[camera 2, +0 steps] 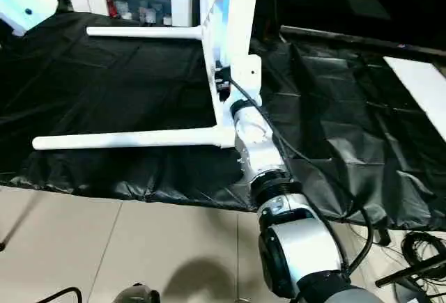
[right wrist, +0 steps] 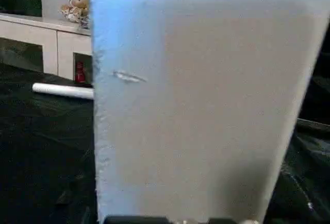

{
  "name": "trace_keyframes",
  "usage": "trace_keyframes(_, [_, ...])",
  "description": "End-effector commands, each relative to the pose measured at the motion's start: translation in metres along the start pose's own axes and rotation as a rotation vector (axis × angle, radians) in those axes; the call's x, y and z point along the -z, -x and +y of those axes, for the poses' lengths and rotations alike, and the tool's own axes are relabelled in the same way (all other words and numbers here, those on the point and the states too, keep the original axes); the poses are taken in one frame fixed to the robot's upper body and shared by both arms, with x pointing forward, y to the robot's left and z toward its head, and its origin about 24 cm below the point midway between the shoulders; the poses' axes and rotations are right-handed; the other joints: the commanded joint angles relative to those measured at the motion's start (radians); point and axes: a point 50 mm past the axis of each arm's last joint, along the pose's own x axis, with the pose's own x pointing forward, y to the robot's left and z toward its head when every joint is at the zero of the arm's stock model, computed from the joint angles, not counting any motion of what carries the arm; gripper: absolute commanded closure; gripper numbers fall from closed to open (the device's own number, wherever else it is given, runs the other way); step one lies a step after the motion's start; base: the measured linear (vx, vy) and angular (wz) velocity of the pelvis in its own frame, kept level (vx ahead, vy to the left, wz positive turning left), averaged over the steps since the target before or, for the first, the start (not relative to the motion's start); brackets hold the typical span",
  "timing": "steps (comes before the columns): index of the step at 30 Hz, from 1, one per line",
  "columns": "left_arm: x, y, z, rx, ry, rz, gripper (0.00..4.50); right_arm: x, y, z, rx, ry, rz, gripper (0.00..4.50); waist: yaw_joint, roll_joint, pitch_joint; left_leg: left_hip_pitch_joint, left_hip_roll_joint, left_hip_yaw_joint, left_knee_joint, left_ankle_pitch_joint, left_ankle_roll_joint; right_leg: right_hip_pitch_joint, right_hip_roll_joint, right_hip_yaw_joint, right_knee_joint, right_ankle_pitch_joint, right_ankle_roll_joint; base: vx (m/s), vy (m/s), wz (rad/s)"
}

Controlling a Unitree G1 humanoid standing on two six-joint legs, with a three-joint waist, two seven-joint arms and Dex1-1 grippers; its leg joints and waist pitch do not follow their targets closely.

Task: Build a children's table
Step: Flip table

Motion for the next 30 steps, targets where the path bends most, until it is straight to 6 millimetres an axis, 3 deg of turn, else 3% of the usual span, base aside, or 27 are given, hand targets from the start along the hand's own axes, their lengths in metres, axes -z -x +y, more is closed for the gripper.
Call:
trace_keyframes(1, [0.005, -0.003, 0.003, -0.04, 0.105, 0.038, 1.88, -0.025, -0.006, -0.014, -0.019, 0.072, -0.112, 2.56, -0.001, 0.029, -0.08, 0.042, 0.082, -0.048, -0.089, -0.273, -0.104, 0.031, -0.103, 0.074, -0.063, -0.104, -0.165, 0.0, 0.0, 0.0])
trace_keyframes(5, [0.008, -0.003, 0.004, -0.102, 0.264, 0.048, 1.91, -0.049, -0.011, -0.039, -0.016, 0.123, -0.181, 2.56, 0.009, 0.024, -0.082, 0.042, 0.08, -0.044, -0.084, -0.247, -0.095, 0.036, -0.102, 0.073, -0.06, -0.081, -0.17, 0.0, 0.0, 0.0])
trace_keyframes(8, [0.016, 0.0, 0.006, -0.163, 0.357, 0.072, 1.92, -0.078, -0.017, -0.07, -0.002, 0.203, -0.228, 2.56, 0.017, 0.021, -0.085, 0.03, 0.074, -0.038, -0.072, -0.151, -0.046, 0.043, -0.102, 0.073, -0.053, -0.018, -0.187, 0.0, 0.0, 0.0])
trace_keyframes(9, [0.016, 0.0, 0.006, -0.163, 0.357, 0.072, 1.92, -0.078, -0.017, -0.07, -0.002, 0.203, -0.228, 2.56, 0.021, 0.022, -0.087, 0.027, 0.072, -0.038, -0.068, -0.121, -0.028, 0.046, -0.101, 0.072, -0.05, -0.004, -0.191, 0.0, 0.0, 0.0])
trace_keyframes(10, [0.02, 0.003, 0.006, -0.18, 0.388, 0.084, 1.92, -0.094, -0.019, -0.084, -0.013, 0.238, -0.25, 2.56, 0.02, 0.021, -0.086, 0.023, 0.071, -0.036, -0.066, -0.098, -0.01, 0.047, -0.099, 0.071, -0.048, 0.012, -0.198, 0.0, 0.0, 0.0])
trace_keyframes(14, [0.029, 0.011, 0.0, -0.207, 0.48, 0.12, 1.93, -0.137, -0.021, -0.111, -0.071, 0.373, -0.279, 2.56, 0.021, 0.018, -0.085, 0.022, 0.07, -0.034, -0.061, -0.088, 0.021, 0.045, -0.093, 0.068, -0.049, 0.006, -0.21, 0.0, 0.0, 0.0])
trace_keyframes(16, [0.032, 0.014, -0.004, -0.22, 0.519, 0.131, 2.0, -0.149, -0.021, -0.115, -0.114, 0.432, -0.274, 2.56, 0.021, 0.018, -0.083, 0.019, 0.071, -0.035, -0.059, -0.096, 0.03, 0.045, -0.092, 0.067, -0.05, -0.012, -0.216, 0.0, 0.0, 0.0])
trace_keyframes(17, [0.033, 0.015, -0.006, -0.226, 0.543, 0.138, 2.0, -0.155, -0.021, -0.117, -0.146, 0.468, -0.266, 2.56, 0.017, 0.007, -0.083, 0.02, 0.072, -0.033, -0.059, -0.104, 0.034, 0.045, -0.091, 0.067, -0.053, -0.023, -0.216, 0.0, 0.0, 0.0])
trace_keyframes(18, [0.034, 0.017, -0.008, -0.23, 0.562, 0.145, 2.05, -0.16, -0.021, -0.119, -0.174, 0.499, -0.258, 2.56, 0.02, 0.01, -0.081, 0.022, 0.074, -0.033, -0.058, -0.115, 0.036, 0.044, -0.094, 0.068, -0.056, -0.053, -0.215, 0.0, 0.0, 0.0])
trace_keyframes(19, [0.035, 0.019, -0.013, -0.227, 0.579, 0.151, 2.09, -0.167, -0.02, -0.121, -0.205, 0.519, -0.243, 2.56, 0.017, 0.0, -0.08, 0.019, 0.073, -0.031, -0.057, -0.118, 0.039, 0.045, -0.093, 0.068, -0.058, -0.065, -0.212, 0.0, 0.0, 0.0])
trace_keyframes(20, [0.035, 0.021, -0.019, -0.219, 0.598, 0.156, 2.12, -0.173, -0.02, -0.124, -0.244, 0.542, -0.218, 2.56, 0.019, 0.005, -0.078, 0.019, 0.075, -0.034, -0.058, -0.124, 0.038, 0.043, -0.095, 0.068, -0.06, -0.094, -0.207, 0.0, 0.0, 0.0])
trace_keyframes(21, [0.035, 0.023, -0.023, -0.214, 0.614, 0.157, 2.12, -0.178, -0.019, -0.126, -0.274, 0.555, -0.199, 2.56, 0.015, -0.005, -0.077, 0.017, 0.075, -0.032, -0.057, -0.132, 0.041, 0.044, -0.093, 0.068, -0.062, -0.108, -0.203, 0.0, 0.0, 0.0])
trace_keyframes(23, [0.034, 0.024, -0.029, -0.207, 0.631, 0.159, 2.17, -0.184, -0.017, -0.128, -0.311, 0.564, -0.178, 2.56, 0.018, -0.002, -0.072, 0.023, 0.078, -0.033, -0.058, -0.171, 0.032, 0.037, -0.095, 0.069, -0.071, -0.18, -0.189, 0.0, 0.0, 0.0])
trace_keyframes(26, [0.035, 0.023, -0.032, -0.193, 0.643, 0.164, 2.28, -0.189, -0.016, -0.13, -0.354, 0.563, -0.164, 2.56, 0.017, -0.004, -0.069, 0.028, 0.081, -0.039, -0.064, -0.233, -0.002, 0.032, -0.097, 0.069, -0.081, -0.266, -0.158, 0.0, 0.0, 0.0])
trace_keyframes(28, [0.036, 0.023, -0.033, -0.181, 0.645, 0.169, 2.33, -0.188, -0.015, -0.13, -0.38, 0.579, -0.148, 2.56, 0.016, -0.006, -0.069, 0.029, 0.081, -0.039, -0.066, -0.244, -0.014, 0.029, -0.096, 0.069, -0.082, -0.268, -0.152, 0.0, 0.0, 0.0])
trace_keyframes(30, [0.036, 0.022, -0.035, -0.162, 0.642, 0.177, 2.37, -0.185, -0.015, -0.129, -0.404, 0.592, -0.131, 2.02, 0.016, -0.007, -0.068, 0.032, 0.081, -0.039, -0.065, -0.256, -0.018, 0.027, -0.097, 0.07, -0.083, -0.276, -0.15, 0.0, 0.0, 0.0])
